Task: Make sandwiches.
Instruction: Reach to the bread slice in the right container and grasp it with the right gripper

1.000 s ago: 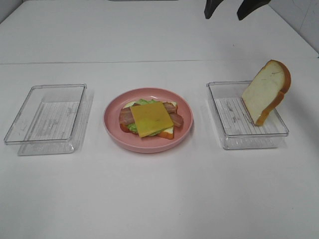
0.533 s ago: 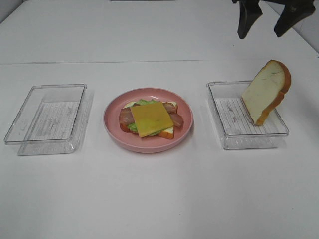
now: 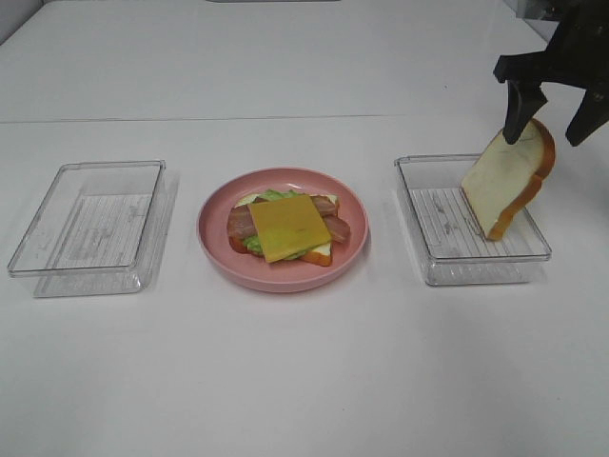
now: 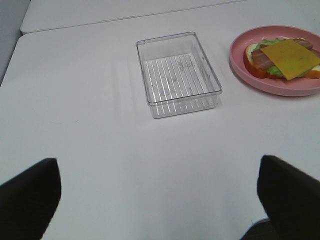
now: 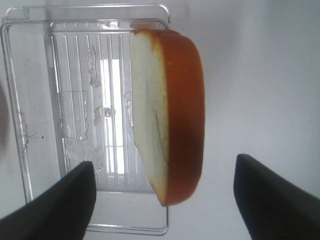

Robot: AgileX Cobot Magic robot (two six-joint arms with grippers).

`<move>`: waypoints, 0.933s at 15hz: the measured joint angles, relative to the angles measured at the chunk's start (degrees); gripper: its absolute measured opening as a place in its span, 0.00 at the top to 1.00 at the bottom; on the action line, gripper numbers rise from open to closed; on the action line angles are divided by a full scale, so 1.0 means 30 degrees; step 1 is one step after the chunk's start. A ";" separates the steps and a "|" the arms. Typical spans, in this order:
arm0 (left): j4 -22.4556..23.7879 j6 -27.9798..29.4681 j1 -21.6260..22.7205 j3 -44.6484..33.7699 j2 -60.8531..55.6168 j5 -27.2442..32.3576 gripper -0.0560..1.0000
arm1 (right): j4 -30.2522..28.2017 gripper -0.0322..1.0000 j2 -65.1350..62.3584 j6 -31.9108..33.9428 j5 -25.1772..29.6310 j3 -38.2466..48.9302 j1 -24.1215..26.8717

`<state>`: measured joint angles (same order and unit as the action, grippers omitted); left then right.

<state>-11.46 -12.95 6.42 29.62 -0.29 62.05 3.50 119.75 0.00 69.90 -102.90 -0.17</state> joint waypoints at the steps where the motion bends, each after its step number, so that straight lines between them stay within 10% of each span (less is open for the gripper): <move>1: 0.0000 0.0000 0.0000 0.0000 0.0000 0.0000 0.01 | 0.0057 0.24 0.0439 -0.0115 0.0000 0.0000 0.0000; 9: 0.0000 0.0000 0.0000 0.0000 0.0000 0.0000 0.01 | 0.0420 0.31 0.2082 -0.1108 -0.0057 0.0000 -0.0019; 14: 0.0000 0.0000 0.0000 0.0000 0.0000 0.0000 0.01 | 0.0535 0.75 0.2082 -0.1108 -0.0630 0.0000 -0.0019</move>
<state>-11.46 -12.95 6.42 29.62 -0.29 62.05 5.10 125.99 -3.32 68.01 -102.90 -0.23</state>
